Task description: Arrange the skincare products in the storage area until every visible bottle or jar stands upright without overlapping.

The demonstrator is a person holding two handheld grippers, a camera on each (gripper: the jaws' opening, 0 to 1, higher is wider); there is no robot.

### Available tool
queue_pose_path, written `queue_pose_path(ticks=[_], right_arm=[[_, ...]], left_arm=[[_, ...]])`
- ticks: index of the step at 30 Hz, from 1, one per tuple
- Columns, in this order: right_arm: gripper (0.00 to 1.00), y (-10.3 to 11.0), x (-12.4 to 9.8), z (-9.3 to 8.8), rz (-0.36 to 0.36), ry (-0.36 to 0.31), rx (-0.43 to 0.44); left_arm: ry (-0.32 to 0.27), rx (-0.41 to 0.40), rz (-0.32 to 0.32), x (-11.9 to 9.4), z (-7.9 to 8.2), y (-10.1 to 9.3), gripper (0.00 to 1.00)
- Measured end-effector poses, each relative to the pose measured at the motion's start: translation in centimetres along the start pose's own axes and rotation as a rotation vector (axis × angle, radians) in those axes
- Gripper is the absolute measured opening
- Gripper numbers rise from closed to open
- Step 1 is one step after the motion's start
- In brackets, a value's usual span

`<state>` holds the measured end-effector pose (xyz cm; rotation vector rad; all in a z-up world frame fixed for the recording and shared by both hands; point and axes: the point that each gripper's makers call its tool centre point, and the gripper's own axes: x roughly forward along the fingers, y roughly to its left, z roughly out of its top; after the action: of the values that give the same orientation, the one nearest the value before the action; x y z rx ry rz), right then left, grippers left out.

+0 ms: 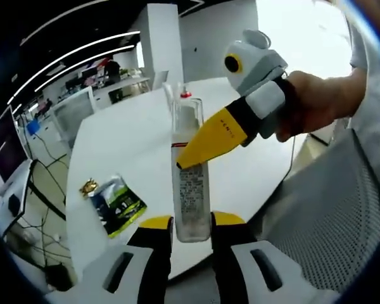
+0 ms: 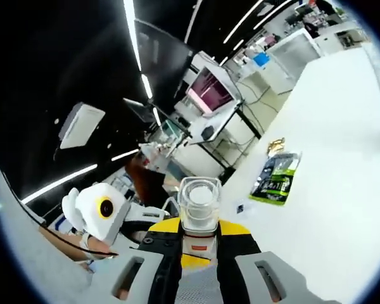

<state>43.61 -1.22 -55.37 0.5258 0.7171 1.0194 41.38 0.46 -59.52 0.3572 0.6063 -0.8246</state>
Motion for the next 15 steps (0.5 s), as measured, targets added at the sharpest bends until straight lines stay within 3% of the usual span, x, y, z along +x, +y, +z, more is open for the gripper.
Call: queue_pose_path(ticks=[7, 15], right_arm=[[0.13, -2.8, -1.8, 1.3, -0.089, -0.010, -0.062], [0.13, -5.3, -3.6, 2.1, -0.151, -0.017, -0.065]], left_arm=[[0.005, 0.016, 0.023, 0.1, -0.1, 0.5, 0.25], [0.026, 0.033, 0.024, 0.1, -0.5, 0.5, 0.23]])
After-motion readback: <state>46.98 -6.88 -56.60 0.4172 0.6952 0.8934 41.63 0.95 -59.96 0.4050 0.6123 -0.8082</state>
